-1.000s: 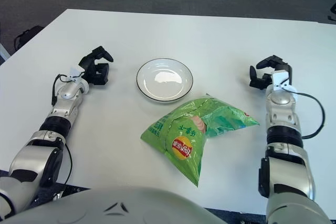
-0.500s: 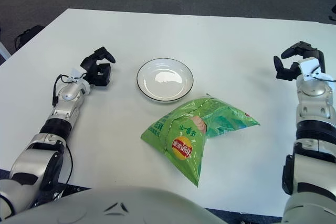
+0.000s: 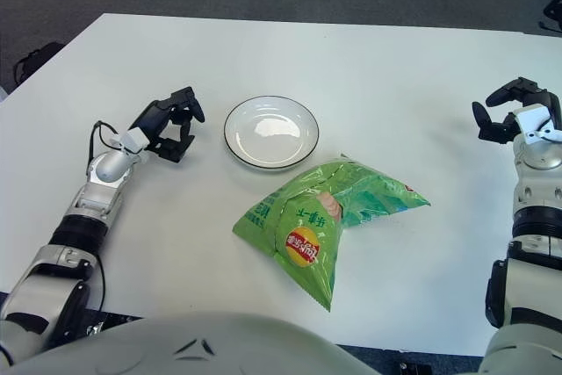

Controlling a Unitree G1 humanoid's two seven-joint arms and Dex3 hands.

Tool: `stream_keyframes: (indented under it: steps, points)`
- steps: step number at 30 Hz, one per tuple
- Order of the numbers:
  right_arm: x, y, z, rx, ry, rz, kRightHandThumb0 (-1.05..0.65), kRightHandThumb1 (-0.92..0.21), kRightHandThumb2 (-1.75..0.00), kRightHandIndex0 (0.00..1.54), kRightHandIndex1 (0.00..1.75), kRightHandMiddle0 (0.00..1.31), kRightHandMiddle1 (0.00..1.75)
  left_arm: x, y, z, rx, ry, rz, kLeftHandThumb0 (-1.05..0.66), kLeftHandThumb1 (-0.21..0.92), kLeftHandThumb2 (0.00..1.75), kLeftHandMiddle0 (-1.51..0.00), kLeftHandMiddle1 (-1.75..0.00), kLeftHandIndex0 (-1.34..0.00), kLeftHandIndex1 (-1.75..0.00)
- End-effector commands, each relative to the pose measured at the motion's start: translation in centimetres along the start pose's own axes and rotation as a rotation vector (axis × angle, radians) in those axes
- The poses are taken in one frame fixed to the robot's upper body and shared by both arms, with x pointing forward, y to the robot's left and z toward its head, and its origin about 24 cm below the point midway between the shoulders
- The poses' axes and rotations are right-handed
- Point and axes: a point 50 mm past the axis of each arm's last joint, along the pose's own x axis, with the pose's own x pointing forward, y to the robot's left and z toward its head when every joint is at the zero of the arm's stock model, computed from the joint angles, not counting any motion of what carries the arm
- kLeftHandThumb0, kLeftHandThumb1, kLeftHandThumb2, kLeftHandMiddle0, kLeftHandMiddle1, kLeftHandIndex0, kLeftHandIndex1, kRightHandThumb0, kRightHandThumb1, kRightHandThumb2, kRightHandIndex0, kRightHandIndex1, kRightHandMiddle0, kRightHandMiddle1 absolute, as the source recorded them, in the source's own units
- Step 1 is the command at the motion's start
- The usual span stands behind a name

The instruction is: Put the snack into the plate.

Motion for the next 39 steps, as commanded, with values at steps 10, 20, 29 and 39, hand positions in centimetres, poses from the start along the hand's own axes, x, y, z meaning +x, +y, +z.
stream_keyframes:
  steps: [10, 20, 29, 39]
  points:
    - [0.6, -0.3, 0.4, -0.034, -0.014, 0.009, -0.44, -0.45, -1.14, 1.15, 1.75, 0.51, 1.75, 0.3, -0.5, 3.6, 0.132, -0.291, -0.238, -0.26, 0.88, 0.64, -0.33, -1.18, -0.14, -1.61]
    - [1.2, -0.2, 0.7, -0.071, -0.005, 0.006, -0.44, -0.43, -1.17, 1.17, 1.75, 0.52, 1.75, 2.0, -1.0, 7.1, 0.201, -0.423, -0.385, -0.56, 0.92, 0.75, -0.18, -0.44, 0.00, -0.84]
    - [1.5, -0.4, 0.9, -0.120, 0.008, 0.002, -0.45, -0.42, -1.19, 1.16, 1.75, 0.53, 1.75, 2.3, -1.8, 7.8, 0.376, -0.530, -0.456, -0.64, 0.92, 0.90, -0.16, -0.30, 0.00, -0.63]
    - [1.6, -0.2, 0.0, -0.238, 0.060, 0.016, -0.45, -0.39, -1.22, 1.19, 1.75, 0.55, 1.75, 2.1, -2.7, 9.8, 0.541, -0.782, -0.443, -0.60, 0.92, 0.96, -0.13, -0.23, 0.00, -0.52]
